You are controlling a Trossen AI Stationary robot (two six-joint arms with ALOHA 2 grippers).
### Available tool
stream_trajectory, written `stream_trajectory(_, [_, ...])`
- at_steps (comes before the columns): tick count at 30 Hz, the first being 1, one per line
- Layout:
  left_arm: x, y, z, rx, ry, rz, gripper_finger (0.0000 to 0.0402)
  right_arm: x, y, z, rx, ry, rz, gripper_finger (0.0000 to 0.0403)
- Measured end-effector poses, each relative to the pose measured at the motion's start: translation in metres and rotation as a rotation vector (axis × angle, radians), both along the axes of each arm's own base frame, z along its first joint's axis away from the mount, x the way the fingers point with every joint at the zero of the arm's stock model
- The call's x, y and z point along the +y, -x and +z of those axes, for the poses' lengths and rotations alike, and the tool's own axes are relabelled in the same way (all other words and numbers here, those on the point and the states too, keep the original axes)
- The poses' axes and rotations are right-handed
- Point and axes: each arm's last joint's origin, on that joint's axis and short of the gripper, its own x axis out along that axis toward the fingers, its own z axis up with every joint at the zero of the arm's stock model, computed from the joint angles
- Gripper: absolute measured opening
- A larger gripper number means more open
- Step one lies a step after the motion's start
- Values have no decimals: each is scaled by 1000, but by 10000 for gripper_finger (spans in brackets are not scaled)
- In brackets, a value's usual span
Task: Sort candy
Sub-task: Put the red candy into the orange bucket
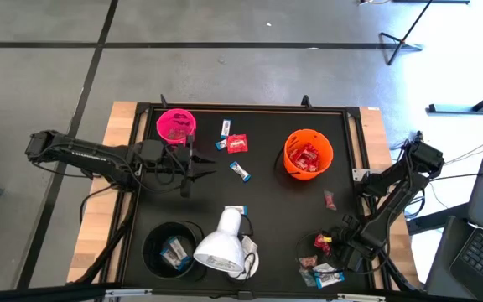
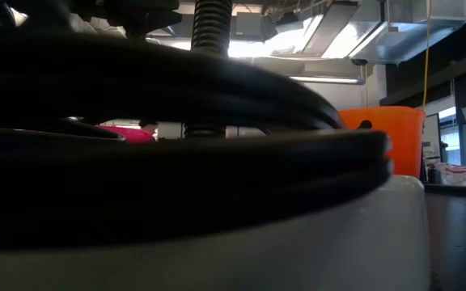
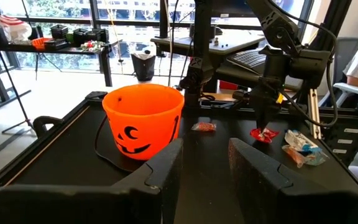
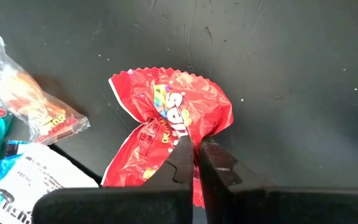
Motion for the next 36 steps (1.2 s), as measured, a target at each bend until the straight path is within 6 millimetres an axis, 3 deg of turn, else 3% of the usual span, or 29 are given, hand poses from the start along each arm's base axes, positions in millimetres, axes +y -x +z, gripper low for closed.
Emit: stream_trajectory(36, [0, 0, 0, -4, 30, 10, 122, 1, -2, 1, -57, 7, -8, 5])
